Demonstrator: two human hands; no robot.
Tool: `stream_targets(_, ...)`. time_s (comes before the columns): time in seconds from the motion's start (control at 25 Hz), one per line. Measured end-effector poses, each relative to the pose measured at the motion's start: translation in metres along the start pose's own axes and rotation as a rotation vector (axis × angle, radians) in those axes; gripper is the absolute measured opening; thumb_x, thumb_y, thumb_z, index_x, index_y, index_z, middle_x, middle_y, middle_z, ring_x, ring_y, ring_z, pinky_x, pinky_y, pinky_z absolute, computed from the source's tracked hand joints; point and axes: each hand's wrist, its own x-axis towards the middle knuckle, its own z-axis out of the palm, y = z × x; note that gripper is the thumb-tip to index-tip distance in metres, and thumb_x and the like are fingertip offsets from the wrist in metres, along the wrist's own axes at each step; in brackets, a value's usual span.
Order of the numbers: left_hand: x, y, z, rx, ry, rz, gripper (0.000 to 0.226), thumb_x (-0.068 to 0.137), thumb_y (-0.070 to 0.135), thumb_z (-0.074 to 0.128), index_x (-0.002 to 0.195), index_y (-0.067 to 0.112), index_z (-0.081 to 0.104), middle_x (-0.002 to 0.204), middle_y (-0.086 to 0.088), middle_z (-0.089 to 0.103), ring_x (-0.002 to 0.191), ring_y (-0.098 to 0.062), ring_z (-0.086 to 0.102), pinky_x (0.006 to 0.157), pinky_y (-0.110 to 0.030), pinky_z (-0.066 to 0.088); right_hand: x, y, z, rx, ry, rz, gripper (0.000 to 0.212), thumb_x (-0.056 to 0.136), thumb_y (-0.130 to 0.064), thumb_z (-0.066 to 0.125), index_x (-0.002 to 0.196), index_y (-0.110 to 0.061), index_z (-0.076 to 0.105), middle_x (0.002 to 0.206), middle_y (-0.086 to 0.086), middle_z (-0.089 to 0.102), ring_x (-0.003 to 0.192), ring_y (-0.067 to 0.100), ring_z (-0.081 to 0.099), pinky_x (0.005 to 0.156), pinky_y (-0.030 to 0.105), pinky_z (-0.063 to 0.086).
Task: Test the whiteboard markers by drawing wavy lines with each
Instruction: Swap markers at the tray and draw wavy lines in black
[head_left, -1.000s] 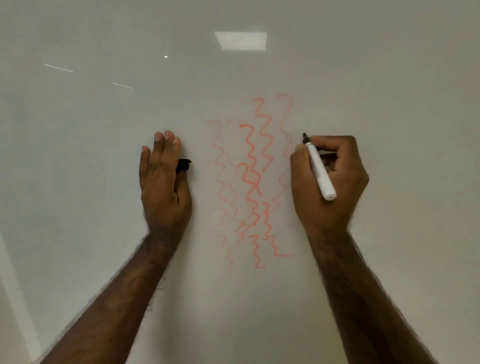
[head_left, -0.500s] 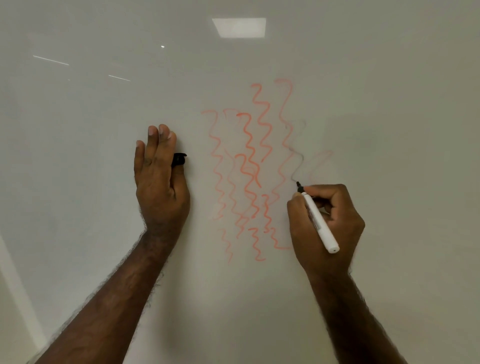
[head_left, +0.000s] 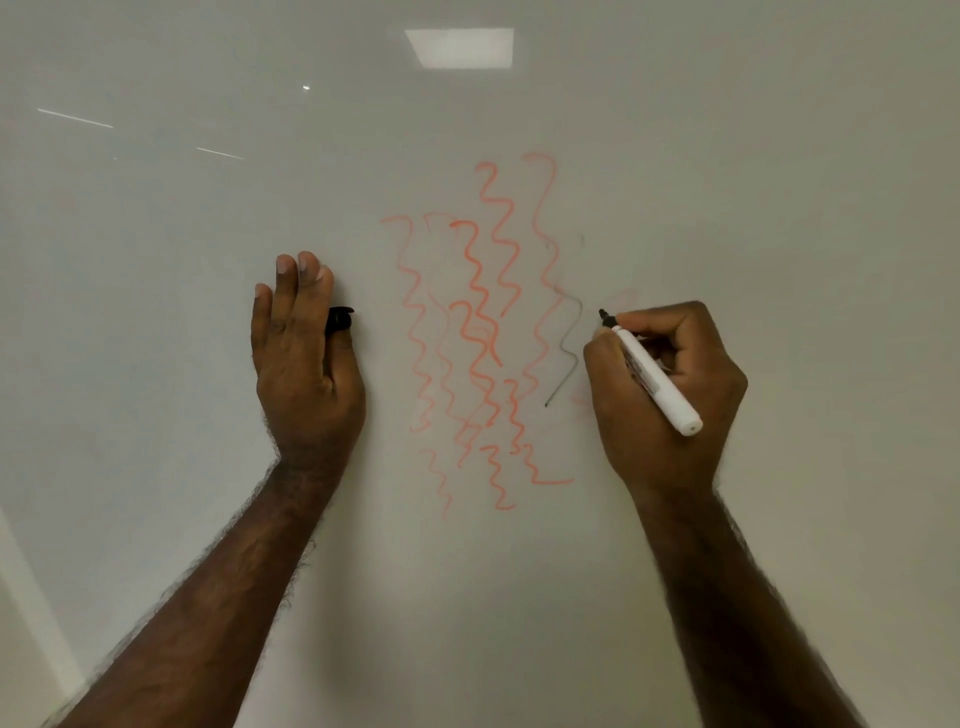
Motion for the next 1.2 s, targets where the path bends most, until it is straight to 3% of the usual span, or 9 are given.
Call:
stream_targets(0.28, -0.002, 0.001, 0.0, 0.013, 0.013, -0.002, 0.036, 0.11, 0.001, 0.046, 0.143, -0.008, 0.054, 0.153, -0.022, 0.053, 0.15, -0.038, 0.044, 0.126, -0.058, 0.03, -0.007, 0.007, -0.008, -0.028, -0.053, 0.126, 0.013, 0.082, -0.006, 0.077, 0.086, -0.013, 0.067, 0.072, -0.007, 0.067, 0.062, 0.014, 0.063, 0.054, 0.02, 0.049)
stream_targets(0.48, -0.004, -0.001, -0.001, 0.021, 0.022, -0.001, 0.035, 0.11, 0.0, 0.046, 0.143, -0.008, 0.055, 0.152, -0.022, 0.054, 0.15, -0.036, 0.043, 0.128, -0.053, 0.029, -0.025, 0.015, -0.012, -0.068, -0.082, 0.188, 0.016, 0.082, -0.006, 0.079, 0.085, -0.017, 0.068, 0.068, -0.008, 0.067, 0.059, 0.01, 0.063, 0.053, 0.017, 0.047)
stream_targets(0.84, -0.007, -0.001, -0.001, 0.017, 0.023, 0.0, 0.036, 0.11, 0.002, 0.045, 0.143, -0.008, 0.055, 0.152, -0.022, 0.054, 0.15, -0.038, 0.044, 0.126, -0.057, 0.03, -0.056, 0.027, -0.021, -0.149, -0.087, 0.247, 0.019, 0.08, -0.005, 0.08, 0.083, -0.019, 0.067, 0.067, -0.011, 0.066, 0.059, 0.009, 0.064, 0.051, 0.018, 0.049)
stream_targets(1.04, -0.009, -0.001, -0.002, 0.018, 0.02, 0.003, 0.036, 0.11, 0.003, 0.045, 0.143, -0.009, 0.055, 0.152, -0.023, 0.054, 0.149, -0.039, 0.044, 0.126, -0.057, 0.03, -0.061, 0.029, -0.025, -0.164, -0.101, 0.224, 0.019, 0.08, -0.005, 0.082, 0.083, -0.018, 0.068, 0.067, -0.012, 0.067, 0.06, 0.009, 0.065, 0.051, 0.015, 0.047)
stream_targets(1.2, -0.01, -0.001, -0.002, 0.019, 0.016, -0.009, 0.036, 0.11, 0.002, 0.045, 0.143, -0.008, 0.055, 0.152, -0.022, 0.054, 0.149, -0.038, 0.043, 0.127, -0.056, 0.03, -0.037, 0.018, -0.026, -0.111, 0.018, 0.124, 0.013, 0.083, -0.005, 0.079, 0.087, -0.012, 0.069, 0.073, -0.016, 0.067, 0.063, 0.005, 0.066, 0.055, 0.013, 0.047)
